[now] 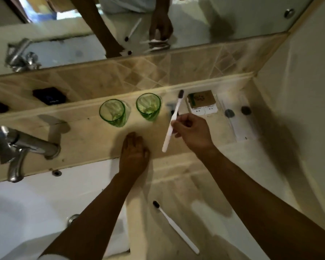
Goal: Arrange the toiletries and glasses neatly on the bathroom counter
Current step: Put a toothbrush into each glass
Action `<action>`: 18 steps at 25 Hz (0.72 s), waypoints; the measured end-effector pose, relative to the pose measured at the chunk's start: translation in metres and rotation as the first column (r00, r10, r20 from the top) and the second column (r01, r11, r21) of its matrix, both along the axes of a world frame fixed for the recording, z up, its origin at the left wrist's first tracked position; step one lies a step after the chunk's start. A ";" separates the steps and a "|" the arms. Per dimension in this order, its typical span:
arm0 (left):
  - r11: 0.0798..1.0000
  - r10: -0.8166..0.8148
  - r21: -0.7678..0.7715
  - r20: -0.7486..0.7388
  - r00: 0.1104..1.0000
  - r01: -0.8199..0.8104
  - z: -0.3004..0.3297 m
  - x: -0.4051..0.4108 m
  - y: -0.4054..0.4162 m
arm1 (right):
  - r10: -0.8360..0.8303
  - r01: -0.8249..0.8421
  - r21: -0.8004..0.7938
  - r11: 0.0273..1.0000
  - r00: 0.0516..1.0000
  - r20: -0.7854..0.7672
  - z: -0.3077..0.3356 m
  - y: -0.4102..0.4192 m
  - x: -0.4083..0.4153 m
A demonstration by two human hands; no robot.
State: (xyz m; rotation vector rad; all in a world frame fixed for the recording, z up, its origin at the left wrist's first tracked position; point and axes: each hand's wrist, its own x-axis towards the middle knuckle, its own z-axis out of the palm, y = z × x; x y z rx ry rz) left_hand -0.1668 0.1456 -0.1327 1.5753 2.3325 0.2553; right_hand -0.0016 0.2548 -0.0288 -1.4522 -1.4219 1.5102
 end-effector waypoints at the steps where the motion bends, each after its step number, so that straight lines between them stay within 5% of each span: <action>1: 0.999 0.026 -0.022 0.024 0.999 -0.026 0.002 0.001 0.007 | -0.038 0.039 0.010 0.999 0.998 -0.057 0.003 0.009 -0.008; 3: 0.991 0.111 -0.080 0.093 0.990 -0.103 -0.004 0.001 0.016 | -0.118 0.123 0.027 0.992 0.982 -0.147 0.008 0.029 -0.021; 9: 0.990 0.122 0.057 0.059 0.991 -0.125 -0.024 -0.003 0.011 | -0.183 0.193 0.030 0.981 0.961 -0.208 0.002 0.064 -0.048; 18: 0.987 0.143 0.068 0.053 0.988 -0.147 -0.029 -0.003 0.012 | -0.140 0.118 0.230 0.966 0.987 0.083 -0.034 0.078 -0.080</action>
